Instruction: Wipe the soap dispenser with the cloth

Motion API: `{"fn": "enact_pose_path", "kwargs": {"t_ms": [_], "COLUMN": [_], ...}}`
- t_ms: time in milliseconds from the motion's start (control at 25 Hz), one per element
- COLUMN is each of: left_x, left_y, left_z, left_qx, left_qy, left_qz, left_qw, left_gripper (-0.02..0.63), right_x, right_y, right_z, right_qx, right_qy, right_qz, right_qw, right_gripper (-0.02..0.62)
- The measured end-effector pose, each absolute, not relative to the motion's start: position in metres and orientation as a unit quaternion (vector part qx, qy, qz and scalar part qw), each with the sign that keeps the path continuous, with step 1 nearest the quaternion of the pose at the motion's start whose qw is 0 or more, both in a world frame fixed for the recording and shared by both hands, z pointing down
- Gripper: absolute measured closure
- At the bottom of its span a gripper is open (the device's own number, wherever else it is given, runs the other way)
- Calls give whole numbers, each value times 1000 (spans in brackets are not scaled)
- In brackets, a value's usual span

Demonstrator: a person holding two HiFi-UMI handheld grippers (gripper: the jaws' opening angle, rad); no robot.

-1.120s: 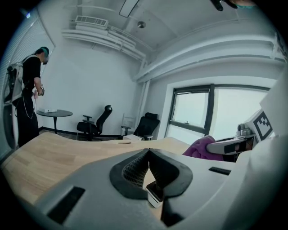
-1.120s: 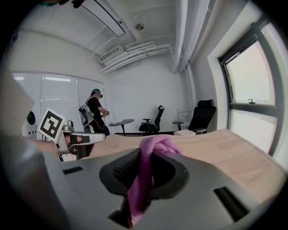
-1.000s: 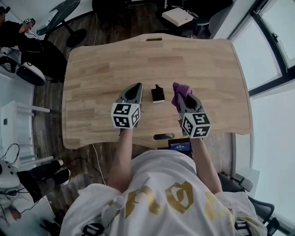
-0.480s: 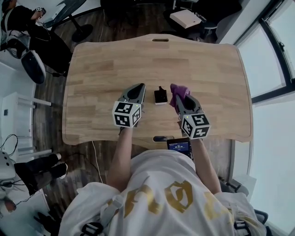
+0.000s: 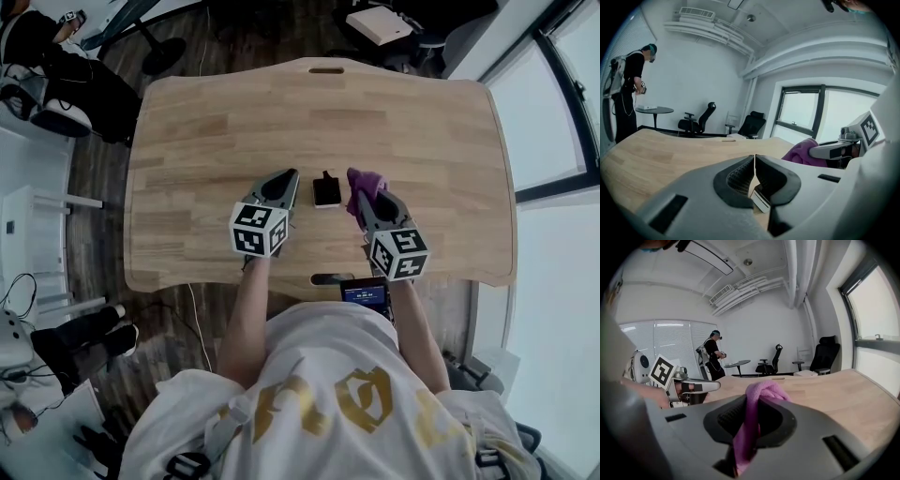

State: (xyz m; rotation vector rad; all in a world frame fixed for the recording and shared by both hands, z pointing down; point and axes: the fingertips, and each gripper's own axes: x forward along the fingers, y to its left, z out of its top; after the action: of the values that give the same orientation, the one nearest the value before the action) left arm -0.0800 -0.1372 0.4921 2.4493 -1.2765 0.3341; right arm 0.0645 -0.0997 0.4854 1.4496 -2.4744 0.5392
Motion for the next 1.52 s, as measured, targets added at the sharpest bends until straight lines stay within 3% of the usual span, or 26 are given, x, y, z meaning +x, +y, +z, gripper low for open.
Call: {"fn": "enact_pose_path", "kwargs": {"t_ms": [720,1040,1120,1320,1520], "left_x": [-66,-52,-44,-37,-36], "left_y": [-135,-128,-125,-123,-117], "left_z": [551,573,577,584,590], "left_qx": [873,889,897,909,921], "left_qy": [-400,-336,-307,-271,-232], "left_qz": [165,173,175,182,189], "left_qw": [228,257,265,258,250], "left_gripper": [589,481,418,382,301], "right_x": [65,60,61,61,62], "right_y": [-113,-117,-119,-124,-124], "right_z": [520,536,539,543,550], "right_qx": [475,466,466,466,463], "right_qy": [-841,-840,-838,-835,-832], "right_qz": [221,240,244,251,265], "right_qw": [131,143,146,150,151], "right_gripper": [543,542,543,542,542]}}
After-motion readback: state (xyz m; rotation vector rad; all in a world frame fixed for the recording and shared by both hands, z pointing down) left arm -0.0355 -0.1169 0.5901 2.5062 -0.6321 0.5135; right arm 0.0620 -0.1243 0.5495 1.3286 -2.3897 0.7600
